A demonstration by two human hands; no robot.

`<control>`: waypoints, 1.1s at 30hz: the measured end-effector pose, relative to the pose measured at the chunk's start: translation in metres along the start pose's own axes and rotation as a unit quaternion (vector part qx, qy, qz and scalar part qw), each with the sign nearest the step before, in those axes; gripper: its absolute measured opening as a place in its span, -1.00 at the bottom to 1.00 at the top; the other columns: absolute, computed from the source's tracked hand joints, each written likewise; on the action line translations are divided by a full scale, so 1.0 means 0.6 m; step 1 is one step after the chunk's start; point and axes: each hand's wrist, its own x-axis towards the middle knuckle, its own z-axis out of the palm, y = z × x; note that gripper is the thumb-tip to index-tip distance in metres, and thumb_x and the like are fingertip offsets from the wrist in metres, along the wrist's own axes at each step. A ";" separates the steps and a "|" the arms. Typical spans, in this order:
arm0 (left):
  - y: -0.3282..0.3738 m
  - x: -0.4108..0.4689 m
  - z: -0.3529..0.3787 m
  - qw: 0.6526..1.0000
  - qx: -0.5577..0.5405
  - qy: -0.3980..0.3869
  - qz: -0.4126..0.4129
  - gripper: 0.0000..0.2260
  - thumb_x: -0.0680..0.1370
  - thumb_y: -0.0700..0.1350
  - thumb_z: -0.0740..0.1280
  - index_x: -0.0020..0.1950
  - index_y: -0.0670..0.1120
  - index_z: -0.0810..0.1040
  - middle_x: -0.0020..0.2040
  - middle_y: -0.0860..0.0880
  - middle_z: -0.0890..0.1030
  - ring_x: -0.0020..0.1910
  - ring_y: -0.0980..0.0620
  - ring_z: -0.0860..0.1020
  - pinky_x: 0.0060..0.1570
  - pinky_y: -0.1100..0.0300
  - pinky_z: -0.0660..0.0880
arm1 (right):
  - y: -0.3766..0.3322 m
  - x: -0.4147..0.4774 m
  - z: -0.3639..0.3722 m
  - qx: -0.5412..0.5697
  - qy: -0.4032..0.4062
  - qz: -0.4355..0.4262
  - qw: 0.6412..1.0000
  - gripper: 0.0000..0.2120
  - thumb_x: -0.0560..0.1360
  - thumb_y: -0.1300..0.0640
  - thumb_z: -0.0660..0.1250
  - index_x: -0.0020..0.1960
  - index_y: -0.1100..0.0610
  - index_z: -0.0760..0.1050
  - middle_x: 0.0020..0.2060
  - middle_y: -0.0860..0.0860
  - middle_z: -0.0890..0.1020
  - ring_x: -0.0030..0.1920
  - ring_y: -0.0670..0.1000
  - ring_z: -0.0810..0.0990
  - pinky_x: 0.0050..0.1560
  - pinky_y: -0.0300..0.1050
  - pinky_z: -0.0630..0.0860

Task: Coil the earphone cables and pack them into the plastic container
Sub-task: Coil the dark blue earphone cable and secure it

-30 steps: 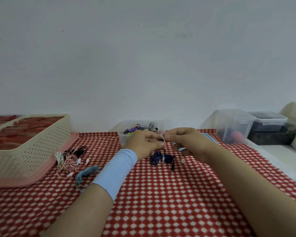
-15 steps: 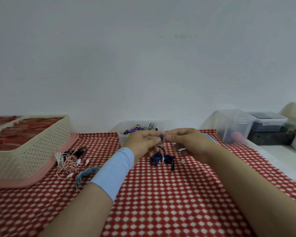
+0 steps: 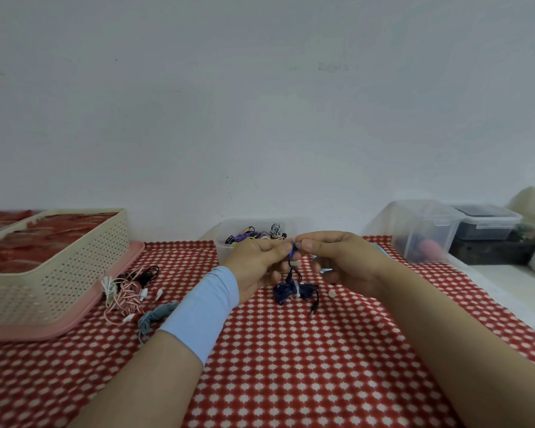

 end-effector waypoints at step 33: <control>0.008 -0.007 -0.003 0.997 0.044 0.022 0.066 -0.86 0.59 -0.24 0.32 0.07 -0.20 0.66 -0.17 -0.09 0.69 -0.33 0.11 0.57 -0.33 0.27 0.57 | -0.004 -0.010 0.019 -0.026 0.059 -0.069 0.996 -0.91 0.53 0.22 0.45 0.00 0.15 0.71 -0.19 0.09 0.73 -0.39 -0.03 0.56 -0.43 -0.19 0.48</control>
